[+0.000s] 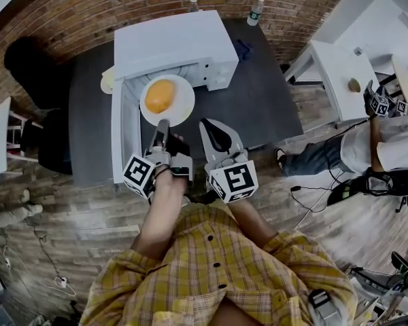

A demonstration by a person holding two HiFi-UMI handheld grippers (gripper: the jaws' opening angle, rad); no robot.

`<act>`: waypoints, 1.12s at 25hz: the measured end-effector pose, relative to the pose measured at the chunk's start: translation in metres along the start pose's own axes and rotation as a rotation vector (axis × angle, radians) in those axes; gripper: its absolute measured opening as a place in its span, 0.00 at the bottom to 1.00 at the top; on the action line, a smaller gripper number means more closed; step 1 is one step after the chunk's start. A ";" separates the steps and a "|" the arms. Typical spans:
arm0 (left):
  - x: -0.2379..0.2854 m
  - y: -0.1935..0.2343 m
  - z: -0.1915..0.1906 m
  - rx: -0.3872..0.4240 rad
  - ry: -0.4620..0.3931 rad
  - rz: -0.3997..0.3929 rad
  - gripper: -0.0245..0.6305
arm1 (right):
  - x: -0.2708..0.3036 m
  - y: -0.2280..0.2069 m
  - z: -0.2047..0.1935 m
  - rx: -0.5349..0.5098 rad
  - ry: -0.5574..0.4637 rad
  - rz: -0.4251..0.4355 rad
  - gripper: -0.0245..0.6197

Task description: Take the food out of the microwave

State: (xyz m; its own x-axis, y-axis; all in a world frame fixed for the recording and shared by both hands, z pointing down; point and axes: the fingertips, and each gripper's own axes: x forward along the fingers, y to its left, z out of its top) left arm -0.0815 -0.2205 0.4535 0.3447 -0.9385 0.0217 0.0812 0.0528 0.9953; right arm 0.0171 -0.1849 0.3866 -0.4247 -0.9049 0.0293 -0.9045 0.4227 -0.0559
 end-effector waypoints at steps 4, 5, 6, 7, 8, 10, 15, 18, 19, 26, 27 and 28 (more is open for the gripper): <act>-0.003 -0.010 -0.003 0.000 0.007 -0.025 0.06 | 0.003 -0.001 0.002 -0.003 -0.007 -0.003 0.04; -0.005 -0.011 -0.004 0.003 0.010 -0.025 0.06 | 0.003 -0.001 0.004 -0.004 -0.009 -0.004 0.04; -0.006 -0.015 -0.005 0.002 0.012 -0.030 0.06 | 0.003 -0.001 0.005 -0.006 -0.012 -0.004 0.04; -0.007 -0.019 -0.006 0.000 0.013 -0.038 0.06 | 0.003 0.000 0.007 -0.007 -0.013 -0.004 0.04; -0.008 -0.023 -0.006 0.001 0.014 -0.044 0.06 | 0.004 0.000 0.008 -0.009 -0.016 -0.004 0.04; -0.008 -0.027 -0.006 0.009 0.015 -0.051 0.06 | 0.006 0.000 0.010 -0.011 -0.019 -0.003 0.04; -0.009 -0.026 -0.005 0.048 0.030 -0.034 0.06 | 0.009 0.000 0.014 -0.022 -0.027 0.001 0.04; -0.009 -0.025 -0.005 0.055 0.033 -0.025 0.06 | 0.010 0.000 0.019 -0.027 -0.038 -0.001 0.04; -0.008 -0.028 -0.005 0.049 0.032 -0.037 0.06 | 0.010 0.000 0.019 -0.026 -0.040 -0.002 0.04; -0.007 -0.027 -0.007 0.053 0.032 -0.040 0.06 | 0.010 -0.004 0.019 -0.021 -0.046 -0.009 0.04; -0.008 -0.025 -0.006 0.060 0.034 -0.032 0.06 | 0.010 -0.005 0.019 -0.022 -0.047 -0.011 0.04; -0.007 -0.026 -0.006 0.056 0.034 -0.036 0.06 | 0.010 -0.005 0.019 -0.023 -0.047 -0.014 0.04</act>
State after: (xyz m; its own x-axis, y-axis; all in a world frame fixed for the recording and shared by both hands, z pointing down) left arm -0.0804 -0.2127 0.4273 0.3743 -0.9272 -0.0169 0.0426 -0.0010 0.9991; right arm 0.0186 -0.1971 0.3683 -0.4104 -0.9117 -0.0173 -0.9111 0.4108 -0.0333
